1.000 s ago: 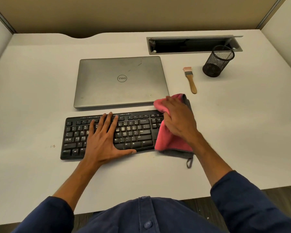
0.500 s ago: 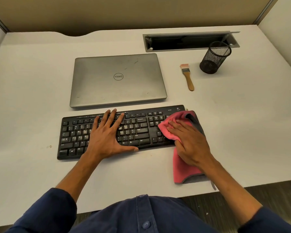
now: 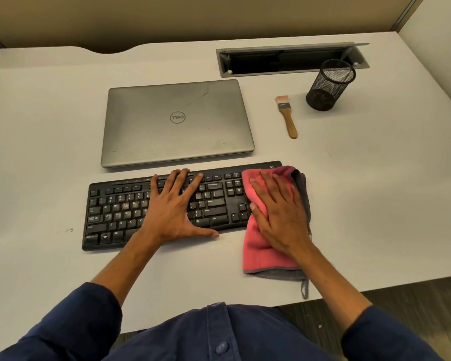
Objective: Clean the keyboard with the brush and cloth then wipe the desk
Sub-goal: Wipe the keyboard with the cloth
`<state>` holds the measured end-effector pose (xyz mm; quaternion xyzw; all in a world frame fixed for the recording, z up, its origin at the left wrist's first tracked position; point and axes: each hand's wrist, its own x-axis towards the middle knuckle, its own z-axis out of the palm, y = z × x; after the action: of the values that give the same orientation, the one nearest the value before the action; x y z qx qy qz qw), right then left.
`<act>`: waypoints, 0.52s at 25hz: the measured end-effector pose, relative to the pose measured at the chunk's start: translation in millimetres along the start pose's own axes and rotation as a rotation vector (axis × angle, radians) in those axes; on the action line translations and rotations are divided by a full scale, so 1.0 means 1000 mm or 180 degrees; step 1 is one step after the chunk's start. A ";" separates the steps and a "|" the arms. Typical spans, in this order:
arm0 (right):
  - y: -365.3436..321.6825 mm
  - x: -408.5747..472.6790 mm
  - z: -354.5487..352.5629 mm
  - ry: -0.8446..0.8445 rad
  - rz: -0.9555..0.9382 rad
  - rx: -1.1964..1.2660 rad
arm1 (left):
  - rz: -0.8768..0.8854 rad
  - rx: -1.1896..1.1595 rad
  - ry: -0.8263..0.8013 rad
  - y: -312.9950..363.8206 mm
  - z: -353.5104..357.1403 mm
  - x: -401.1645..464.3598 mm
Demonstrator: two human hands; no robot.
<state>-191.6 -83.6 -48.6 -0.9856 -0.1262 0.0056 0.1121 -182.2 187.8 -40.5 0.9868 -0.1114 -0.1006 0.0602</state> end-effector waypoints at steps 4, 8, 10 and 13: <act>0.010 0.002 0.001 0.0114 0.0162 0.0052 | 0.0022 -0.0008 0.0012 -0.003 0.001 0.000; 0.015 0.028 -0.016 0.0238 0.1010 0.0204 | 0.0056 0.0002 0.0032 -0.003 0.002 0.000; 0.006 0.042 -0.024 0.0279 0.0880 0.0276 | 0.0065 0.0007 0.0045 -0.003 0.002 0.000; -0.009 0.041 -0.011 -0.0150 0.0070 0.0215 | 0.0059 -0.0040 0.0057 -0.003 0.001 0.000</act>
<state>-153.6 -67.6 -35.2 -0.9822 -0.1176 0.0342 0.1422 -181.6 190.5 -42.4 0.9862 -0.1193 -0.0918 0.0683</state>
